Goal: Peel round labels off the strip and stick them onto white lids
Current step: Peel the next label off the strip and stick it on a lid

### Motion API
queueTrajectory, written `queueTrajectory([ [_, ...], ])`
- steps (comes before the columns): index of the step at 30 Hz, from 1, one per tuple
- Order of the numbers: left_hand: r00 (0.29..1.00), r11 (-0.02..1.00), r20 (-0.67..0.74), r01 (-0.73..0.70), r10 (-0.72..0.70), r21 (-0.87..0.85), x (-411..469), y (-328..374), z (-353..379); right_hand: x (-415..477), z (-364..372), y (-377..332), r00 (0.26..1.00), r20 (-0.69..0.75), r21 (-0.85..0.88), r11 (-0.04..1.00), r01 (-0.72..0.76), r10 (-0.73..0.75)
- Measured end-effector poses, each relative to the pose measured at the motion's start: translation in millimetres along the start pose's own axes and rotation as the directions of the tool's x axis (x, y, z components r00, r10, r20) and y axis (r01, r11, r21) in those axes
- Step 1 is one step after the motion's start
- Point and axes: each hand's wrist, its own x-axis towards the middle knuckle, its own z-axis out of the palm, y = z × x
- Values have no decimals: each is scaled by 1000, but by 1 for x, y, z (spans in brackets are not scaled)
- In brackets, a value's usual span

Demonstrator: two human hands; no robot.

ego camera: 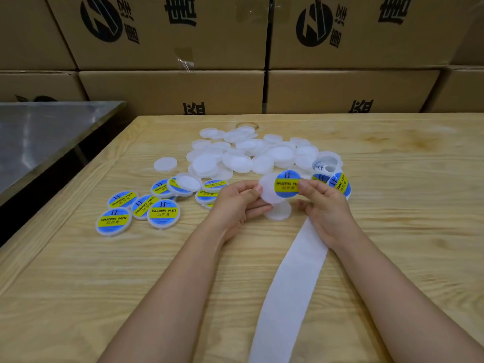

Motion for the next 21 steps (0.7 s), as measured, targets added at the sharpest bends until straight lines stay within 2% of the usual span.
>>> queueTrajectory([
  [2, 1000, 1000, 5, -7, 7, 19, -1, 0, 0, -1, 1, 0, 999, 30, -7, 1000, -21, 21],
  [21, 999, 992, 30, -42, 39, 118, -3, -3, 3, 1, 6, 2, 996, -61, -113, 991, -77, 70],
])
